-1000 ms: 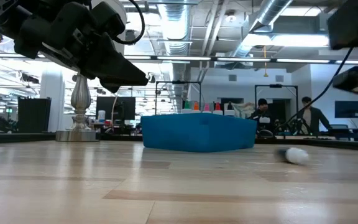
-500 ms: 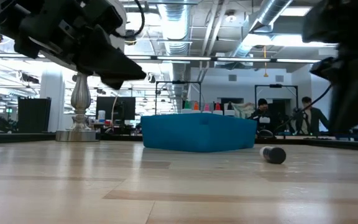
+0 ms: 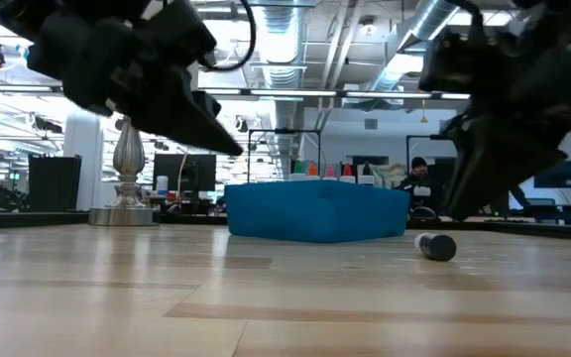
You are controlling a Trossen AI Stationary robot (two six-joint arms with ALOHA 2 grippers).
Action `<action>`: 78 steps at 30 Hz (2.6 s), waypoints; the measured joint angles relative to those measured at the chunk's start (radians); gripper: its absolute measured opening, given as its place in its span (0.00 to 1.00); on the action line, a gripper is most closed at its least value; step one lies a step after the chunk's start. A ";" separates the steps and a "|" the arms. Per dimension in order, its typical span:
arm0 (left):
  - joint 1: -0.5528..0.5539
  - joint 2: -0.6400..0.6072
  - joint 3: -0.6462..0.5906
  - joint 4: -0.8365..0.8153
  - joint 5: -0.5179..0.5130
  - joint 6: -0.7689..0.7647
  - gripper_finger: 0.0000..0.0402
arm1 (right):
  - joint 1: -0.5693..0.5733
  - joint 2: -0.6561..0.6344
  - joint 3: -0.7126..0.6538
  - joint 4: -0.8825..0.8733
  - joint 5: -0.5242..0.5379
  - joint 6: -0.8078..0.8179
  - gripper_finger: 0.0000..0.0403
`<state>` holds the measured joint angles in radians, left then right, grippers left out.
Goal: Pick & Place food coloring
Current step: Put the small brown food coloring bottle into the blue container
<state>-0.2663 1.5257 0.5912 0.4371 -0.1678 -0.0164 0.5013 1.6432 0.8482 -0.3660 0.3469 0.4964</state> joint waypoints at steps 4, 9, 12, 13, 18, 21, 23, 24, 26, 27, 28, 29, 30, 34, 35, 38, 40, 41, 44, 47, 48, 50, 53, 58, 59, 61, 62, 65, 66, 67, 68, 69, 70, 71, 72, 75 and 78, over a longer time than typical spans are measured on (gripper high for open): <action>0.000 0.000 0.017 -0.097 -0.002 -0.028 0.24 | -0.031 0.000 -0.017 0.008 -0.041 -0.008 0.15; -0.001 0.000 0.020 -0.123 -0.001 -0.031 0.24 | -0.046 0.000 -0.020 0.013 -0.057 -0.010 0.15; 0.000 0.000 0.020 -0.144 0.016 -0.036 0.24 | -0.046 0.026 -0.019 0.033 -0.059 -0.027 0.15; 0.000 0.000 0.020 -0.149 0.022 -0.038 0.24 | -0.046 0.038 -0.021 0.029 -0.061 -0.034 0.15; -0.001 0.000 0.020 -0.155 0.025 -0.041 0.24 | -0.051 0.098 -0.015 0.060 -0.058 -0.035 0.15; 0.000 -0.001 0.020 -0.155 0.025 -0.041 0.24 | -0.054 0.115 -0.017 0.081 -0.057 -0.043 0.15; 0.000 -0.001 0.020 -0.155 0.024 -0.041 0.24 | -0.057 0.118 -0.018 0.103 -0.061 -0.058 0.15; 0.000 -0.001 0.020 -0.155 0.024 -0.041 0.24 | -0.059 0.119 -0.018 0.115 -0.064 -0.065 0.15; 0.000 -0.001 0.020 -0.154 0.024 -0.041 0.24 | -0.064 0.121 -0.019 0.142 -0.072 -0.083 0.15; 0.000 -0.001 0.020 -0.154 0.024 -0.041 0.24 | -0.068 0.121 -0.019 0.156 -0.076 -0.089 0.15; 0.000 -0.001 0.020 -0.155 0.024 -0.041 0.24 | -0.072 0.122 -0.020 0.169 -0.079 -0.097 0.15; 0.000 -0.001 0.020 -0.155 0.024 -0.041 0.24 | -0.074 0.122 -0.020 0.183 -0.082 -0.105 0.15; 0.000 -0.001 0.020 -0.155 0.024 -0.045 0.24 | -0.078 0.123 -0.020 0.199 -0.084 -0.113 0.15; 0.000 -0.001 0.020 -0.155 0.023 -0.051 0.24 | -0.088 0.137 -0.022 0.332 -0.102 -0.178 0.15; 0.000 -0.001 0.020 -0.155 0.023 -0.058 0.24 | -0.088 0.135 -0.022 0.352 -0.097 -0.191 0.15; 0.000 -0.001 0.020 -0.154 0.029 -0.083 0.24 | -0.094 0.133 -0.021 0.394 -0.091 -0.216 0.15; 0.000 -0.001 0.020 -0.154 0.032 -0.097 0.24 | -0.097 0.134 -0.021 0.392 -0.090 -0.217 0.15; 0.000 -0.001 0.020 -0.154 0.050 -0.102 0.24 | -0.097 0.133 -0.020 0.381 -0.090 -0.217 0.15; -0.005 -0.001 0.020 -0.116 0.178 -0.061 0.24 | -0.098 0.133 -0.020 0.307 -0.087 -0.208 0.15; -0.032 0.013 0.020 -0.018 0.219 0.024 0.24 | -0.097 0.131 -0.019 0.258 -0.086 -0.182 0.15; -0.042 0.017 0.020 -0.009 0.215 0.037 0.24 | -0.097 0.130 -0.018 0.245 -0.086 -0.176 0.15; -0.054 0.042 0.027 -0.007 0.205 0.019 0.24 | -0.097 0.129 -0.017 0.232 -0.086 -0.164 0.15; -0.065 0.055 0.040 -0.118 0.181 -0.075 0.24 | -0.096 0.123 -0.018 0.215 -0.091 -0.164 0.15; -0.111 0.063 0.058 -0.303 0.187 -0.243 0.24 | -0.096 0.108 -0.020 0.196 -0.109 -0.164 0.15; -0.124 0.063 0.065 -0.335 0.187 -0.275 0.24 | -0.096 0.100 -0.020 0.186 -0.111 -0.164 0.15; -0.155 0.063 0.081 -0.408 0.186 -0.334 0.24 | -0.094 0.093 -0.021 0.180 -0.114 -0.164 0.15; -0.171 0.063 0.088 -0.442 0.185 -0.361 0.24 | -0.094 0.094 -0.021 0.180 -0.115 -0.164 0.15; -0.212 0.063 0.109 -0.522 0.169 -0.431 0.24 | -0.094 0.094 -0.021 0.180 -0.116 -0.164 0.15; -0.223 0.063 0.113 -0.538 0.152 -0.444 0.24 | -0.093 0.094 -0.021 0.179 -0.116 -0.164 0.15; -0.231 0.063 0.115 -0.549 0.134 -0.449 0.24 | -0.094 0.094 -0.021 0.178 -0.116 -0.164 0.15; -0.239 0.063 0.117 -0.556 0.117 -0.451 0.24 | -0.094 0.094 -0.021 0.178 -0.116 -0.164 0.15; -0.244 0.063 0.118 -0.555 0.108 -0.460 0.24 | -0.094 0.094 -0.021 0.178 -0.116 -0.164 0.15; -0.245 0.063 0.119 -0.552 0.103 -0.474 0.24 | -0.093 0.094 -0.021 0.177 -0.116 -0.164 0.15; -0.245 0.063 0.119 -0.551 0.102 -0.498 0.24 | -0.091 0.094 -0.021 0.177 -0.116 -0.164 0.15; -0.245 0.063 0.119 -0.552 0.102 -0.524 0.24 | -0.090 0.094 -0.021 0.177 -0.116 -0.160 0.15; -0.244 0.063 0.119 -0.553 0.103 -0.571 0.24 | -0.089 0.094 -0.021 0.178 -0.132 -0.156 0.15; -0.243 0.063 0.119 -0.553 0.093 -0.594 0.25 | -0.089 0.094 -0.021 0.178 -0.146 -0.150 0.15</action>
<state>-0.5091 1.5887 0.7105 -0.1158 -0.0746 -0.6101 0.4122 1.7370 0.8272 -0.1881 0.2011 0.3464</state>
